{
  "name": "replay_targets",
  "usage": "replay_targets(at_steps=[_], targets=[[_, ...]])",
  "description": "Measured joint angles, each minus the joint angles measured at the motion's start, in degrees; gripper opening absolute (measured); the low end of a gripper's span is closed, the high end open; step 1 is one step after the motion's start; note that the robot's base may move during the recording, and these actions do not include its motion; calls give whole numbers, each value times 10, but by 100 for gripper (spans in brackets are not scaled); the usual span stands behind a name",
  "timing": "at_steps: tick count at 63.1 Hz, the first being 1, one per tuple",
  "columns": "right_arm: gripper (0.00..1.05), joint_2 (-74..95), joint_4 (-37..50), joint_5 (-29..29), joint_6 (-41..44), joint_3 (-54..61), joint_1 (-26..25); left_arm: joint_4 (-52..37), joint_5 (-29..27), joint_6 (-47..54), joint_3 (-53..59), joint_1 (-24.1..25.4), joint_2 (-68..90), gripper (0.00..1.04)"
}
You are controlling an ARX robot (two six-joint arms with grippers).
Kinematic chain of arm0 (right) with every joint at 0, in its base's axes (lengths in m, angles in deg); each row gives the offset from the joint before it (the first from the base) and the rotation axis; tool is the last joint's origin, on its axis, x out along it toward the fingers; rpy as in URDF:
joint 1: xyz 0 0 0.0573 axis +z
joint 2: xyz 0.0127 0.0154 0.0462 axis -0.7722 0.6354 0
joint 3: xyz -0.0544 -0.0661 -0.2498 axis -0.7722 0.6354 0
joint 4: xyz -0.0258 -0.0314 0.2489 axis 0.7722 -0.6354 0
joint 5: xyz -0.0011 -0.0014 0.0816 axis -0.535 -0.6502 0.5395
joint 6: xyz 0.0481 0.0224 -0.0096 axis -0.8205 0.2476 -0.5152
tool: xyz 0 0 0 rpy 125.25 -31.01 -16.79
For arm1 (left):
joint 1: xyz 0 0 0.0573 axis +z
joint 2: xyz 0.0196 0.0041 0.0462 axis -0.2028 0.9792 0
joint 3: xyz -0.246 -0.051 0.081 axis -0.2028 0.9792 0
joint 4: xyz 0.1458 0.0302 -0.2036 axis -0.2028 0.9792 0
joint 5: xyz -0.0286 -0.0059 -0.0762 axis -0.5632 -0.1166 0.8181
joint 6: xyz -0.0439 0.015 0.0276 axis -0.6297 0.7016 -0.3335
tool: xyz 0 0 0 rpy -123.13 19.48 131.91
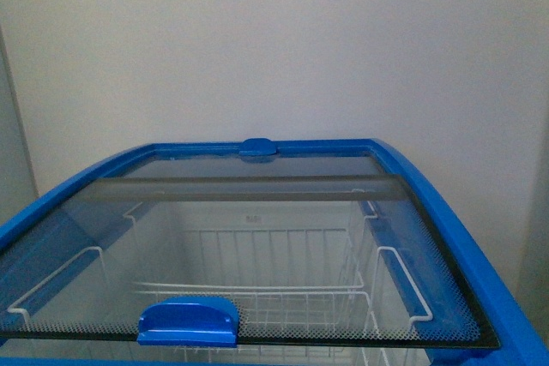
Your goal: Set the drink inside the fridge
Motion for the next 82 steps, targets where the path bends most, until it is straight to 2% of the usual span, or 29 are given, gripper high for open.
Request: replay_targets(at_steps=[5, 15, 23, 33, 40, 52, 58, 82], targets=[[41, 0, 0, 1, 0, 0, 0, -47, 32, 48, -63, -23, 99, 97], [41, 0, 0, 0, 0, 0, 0, -21, 104, 139, -171, -68, 220, 97], [41, 0, 0, 1, 0, 0, 0, 61, 127, 241, -268, -111, 296, 97], [41, 0, 0, 0, 0, 0, 0, 237, 140, 409, -359, -156, 368, 97], [41, 0, 0, 1, 0, 0, 0, 282, 141, 462, -392, -175, 399, 97], [41, 0, 0, 1, 0, 0, 0, 390, 108, 608, -442, -171, 447, 97], [41, 0, 0, 0, 0, 0, 0, 408, 91, 678, -462, -156, 473, 97], [41, 0, 0, 0, 0, 0, 0, 388, 75, 721, -520, -130, 542, 97]])
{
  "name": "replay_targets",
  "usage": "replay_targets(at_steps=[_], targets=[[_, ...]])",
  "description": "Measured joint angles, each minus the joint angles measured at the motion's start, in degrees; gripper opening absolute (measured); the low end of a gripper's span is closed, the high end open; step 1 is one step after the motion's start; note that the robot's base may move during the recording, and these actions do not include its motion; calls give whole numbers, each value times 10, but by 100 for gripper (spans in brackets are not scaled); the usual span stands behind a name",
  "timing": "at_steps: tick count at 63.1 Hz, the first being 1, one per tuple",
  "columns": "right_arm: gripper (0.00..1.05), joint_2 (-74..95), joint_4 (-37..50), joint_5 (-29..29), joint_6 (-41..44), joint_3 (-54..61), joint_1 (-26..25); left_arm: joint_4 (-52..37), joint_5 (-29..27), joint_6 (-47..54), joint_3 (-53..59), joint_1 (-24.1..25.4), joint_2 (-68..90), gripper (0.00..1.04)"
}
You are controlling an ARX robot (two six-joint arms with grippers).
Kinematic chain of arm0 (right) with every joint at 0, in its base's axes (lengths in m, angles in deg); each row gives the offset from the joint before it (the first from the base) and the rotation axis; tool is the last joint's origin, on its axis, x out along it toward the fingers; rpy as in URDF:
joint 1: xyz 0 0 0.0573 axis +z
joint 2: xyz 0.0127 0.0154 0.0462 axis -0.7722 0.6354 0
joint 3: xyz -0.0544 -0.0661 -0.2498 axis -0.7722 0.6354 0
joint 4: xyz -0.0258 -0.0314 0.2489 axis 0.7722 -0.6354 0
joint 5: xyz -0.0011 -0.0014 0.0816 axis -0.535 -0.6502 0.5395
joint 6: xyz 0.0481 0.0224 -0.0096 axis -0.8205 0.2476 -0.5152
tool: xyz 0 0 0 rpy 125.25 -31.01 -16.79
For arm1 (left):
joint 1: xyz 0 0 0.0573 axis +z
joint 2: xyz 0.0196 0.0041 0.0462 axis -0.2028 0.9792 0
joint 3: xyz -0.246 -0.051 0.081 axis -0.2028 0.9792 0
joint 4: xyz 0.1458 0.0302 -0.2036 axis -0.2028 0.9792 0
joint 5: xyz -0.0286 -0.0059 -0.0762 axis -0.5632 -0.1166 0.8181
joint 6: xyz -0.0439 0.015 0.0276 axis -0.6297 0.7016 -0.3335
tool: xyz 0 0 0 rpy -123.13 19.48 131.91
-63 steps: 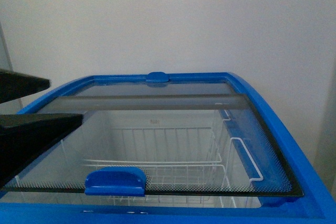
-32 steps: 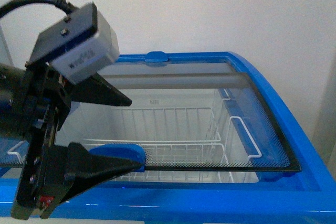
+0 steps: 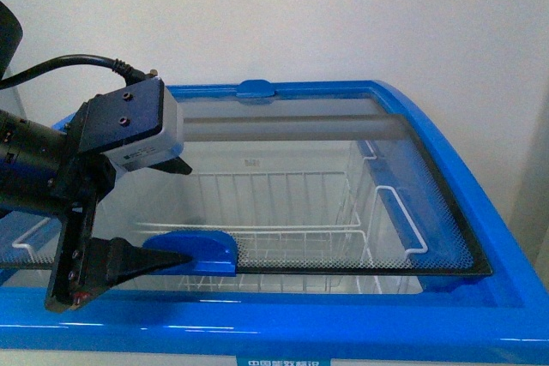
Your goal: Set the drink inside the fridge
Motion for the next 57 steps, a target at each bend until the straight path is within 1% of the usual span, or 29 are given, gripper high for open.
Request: replay_targets(at_steps=[12, 18, 28, 48, 51, 57], targets=[[41, 0, 0, 0, 0, 0, 0, -5, 25, -8, -35, 5, 36, 97], [41, 0, 0, 0, 0, 0, 0, -5, 28, -12, -59, 6, 54, 97], [41, 0, 0, 0, 0, 0, 0, -21, 24, -27, -136, 10, 106, 97], [41, 0, 0, 0, 0, 0, 0, -7, -42, -23, -359, 2, 240, 97], [41, 0, 0, 0, 0, 0, 0, -19, -64, -23, -403, -2, 268, 97], [41, 0, 0, 0, 0, 0, 0, -58, -105, -25, -449, -7, 300, 97]])
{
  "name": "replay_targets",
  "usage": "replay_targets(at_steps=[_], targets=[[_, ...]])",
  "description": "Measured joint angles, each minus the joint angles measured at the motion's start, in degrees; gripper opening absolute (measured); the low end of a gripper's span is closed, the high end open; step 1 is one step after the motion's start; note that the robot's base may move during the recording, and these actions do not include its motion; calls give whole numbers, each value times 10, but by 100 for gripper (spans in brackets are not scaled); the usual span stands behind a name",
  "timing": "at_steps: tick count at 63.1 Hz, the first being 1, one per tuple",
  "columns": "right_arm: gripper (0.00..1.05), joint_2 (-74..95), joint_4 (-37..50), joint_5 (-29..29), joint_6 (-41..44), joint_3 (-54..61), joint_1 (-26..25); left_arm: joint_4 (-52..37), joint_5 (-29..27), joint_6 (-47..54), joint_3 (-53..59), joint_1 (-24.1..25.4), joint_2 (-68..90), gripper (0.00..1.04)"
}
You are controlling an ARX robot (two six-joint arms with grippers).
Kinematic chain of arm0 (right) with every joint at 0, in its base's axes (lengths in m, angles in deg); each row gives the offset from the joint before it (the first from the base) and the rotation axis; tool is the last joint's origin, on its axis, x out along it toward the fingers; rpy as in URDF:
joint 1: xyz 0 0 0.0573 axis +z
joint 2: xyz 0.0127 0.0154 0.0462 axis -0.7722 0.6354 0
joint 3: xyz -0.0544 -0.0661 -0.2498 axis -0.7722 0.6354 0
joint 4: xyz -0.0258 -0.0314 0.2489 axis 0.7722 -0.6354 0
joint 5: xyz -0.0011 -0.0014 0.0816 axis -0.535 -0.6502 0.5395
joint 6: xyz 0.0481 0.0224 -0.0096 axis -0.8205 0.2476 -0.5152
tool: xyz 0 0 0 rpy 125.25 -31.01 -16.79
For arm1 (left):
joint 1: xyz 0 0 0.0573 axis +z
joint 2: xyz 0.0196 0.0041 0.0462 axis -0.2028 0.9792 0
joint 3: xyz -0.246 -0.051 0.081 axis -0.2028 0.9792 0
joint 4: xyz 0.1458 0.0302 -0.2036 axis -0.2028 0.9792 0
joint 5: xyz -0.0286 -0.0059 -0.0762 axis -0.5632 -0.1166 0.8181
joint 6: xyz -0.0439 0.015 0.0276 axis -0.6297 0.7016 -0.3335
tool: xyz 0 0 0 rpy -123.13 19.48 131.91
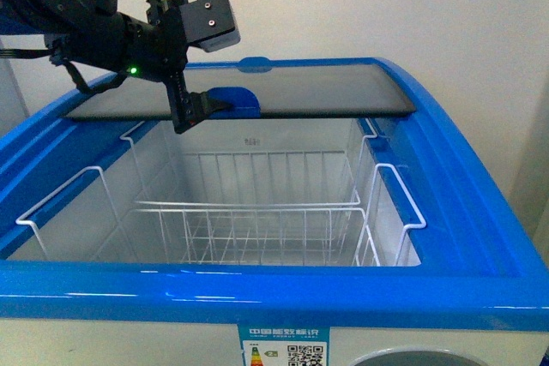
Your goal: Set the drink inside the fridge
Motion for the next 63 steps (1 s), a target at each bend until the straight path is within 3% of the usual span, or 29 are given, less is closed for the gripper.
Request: replay_targets(at_steps=[10, 19, 25, 38, 44, 46, 53, 57, 63], targets=[[41, 0, 0, -2, 0, 0, 0, -110, -3, -47, 24, -6, 12, 97], [41, 0, 0, 2, 0, 0, 0, -167, -90, -98, 125, -9, -47, 97], [41, 0, 0, -3, 0, 0, 0, -217, -169, -189, 253, -4, -136, 97], [41, 0, 0, 2, 0, 0, 0, -219, -150, -438, 531, 7, -397, 96], [41, 0, 0, 0, 0, 0, 0, -345, -286, -575, 694, 6, -542, 82], [41, 2, -4, 2, -1, 0, 0, -356, -303, -594, 727, 12, -577, 78], [41, 43, -182, 96, -12, -74, -24, -329, -292, -669, 881, 73, -760, 60], [41, 64, -232, 143, 17, -90, -37, -328, -293, -686, 931, 85, -820, 51], [41, 172, -162, 218, 121, -115, -40, -328, -282, -702, 976, 87, -870, 32]])
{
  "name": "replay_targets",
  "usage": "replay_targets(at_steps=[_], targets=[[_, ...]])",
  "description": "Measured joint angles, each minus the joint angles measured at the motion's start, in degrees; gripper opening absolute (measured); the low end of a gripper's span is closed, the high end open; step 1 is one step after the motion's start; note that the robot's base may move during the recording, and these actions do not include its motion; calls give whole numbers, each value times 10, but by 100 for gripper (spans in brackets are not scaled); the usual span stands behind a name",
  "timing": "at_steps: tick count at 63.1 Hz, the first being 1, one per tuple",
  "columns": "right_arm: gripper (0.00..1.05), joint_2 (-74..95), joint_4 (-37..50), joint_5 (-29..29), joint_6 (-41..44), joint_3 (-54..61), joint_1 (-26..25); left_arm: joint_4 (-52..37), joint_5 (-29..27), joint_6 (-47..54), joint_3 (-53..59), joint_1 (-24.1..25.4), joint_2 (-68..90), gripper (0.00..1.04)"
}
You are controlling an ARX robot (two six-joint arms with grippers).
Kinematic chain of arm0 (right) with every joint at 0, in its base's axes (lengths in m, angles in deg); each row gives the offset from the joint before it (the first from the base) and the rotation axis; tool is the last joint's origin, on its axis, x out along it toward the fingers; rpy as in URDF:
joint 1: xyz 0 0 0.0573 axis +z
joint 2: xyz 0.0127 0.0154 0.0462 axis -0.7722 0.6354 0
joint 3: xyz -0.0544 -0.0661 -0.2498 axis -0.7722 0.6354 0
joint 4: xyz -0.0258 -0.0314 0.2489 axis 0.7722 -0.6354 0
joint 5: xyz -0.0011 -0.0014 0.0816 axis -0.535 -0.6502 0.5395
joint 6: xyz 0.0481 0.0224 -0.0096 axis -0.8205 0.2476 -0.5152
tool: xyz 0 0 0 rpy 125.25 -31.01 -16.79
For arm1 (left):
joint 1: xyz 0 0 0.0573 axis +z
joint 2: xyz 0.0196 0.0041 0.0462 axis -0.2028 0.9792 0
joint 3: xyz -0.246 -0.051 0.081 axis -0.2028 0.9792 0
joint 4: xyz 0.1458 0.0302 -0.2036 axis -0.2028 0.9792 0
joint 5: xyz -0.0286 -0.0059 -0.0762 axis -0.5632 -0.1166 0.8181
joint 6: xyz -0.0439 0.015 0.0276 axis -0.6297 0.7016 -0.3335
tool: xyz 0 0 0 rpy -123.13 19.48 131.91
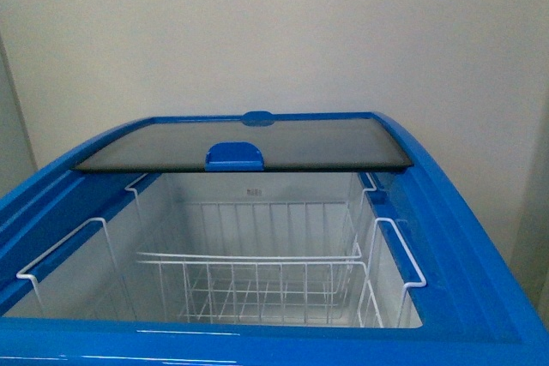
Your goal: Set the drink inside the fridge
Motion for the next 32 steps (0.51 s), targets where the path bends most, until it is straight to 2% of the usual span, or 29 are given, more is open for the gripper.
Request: replay_targets(at_steps=[5, 10, 20, 32], targets=[[41, 160, 85, 10, 137, -98, 19, 4, 0, -7, 26, 0, -28, 13], [41, 268, 85, 21, 222, -176, 36, 9, 0, -11, 39, 0, -48, 2], [41, 530, 0, -1, 437, -355, 93, 29, 0, -11, 66, 0, -94, 3], [41, 698, -10, -52, 530, -504, 148, 55, 0, -11, 84, 0, -138, 3]])
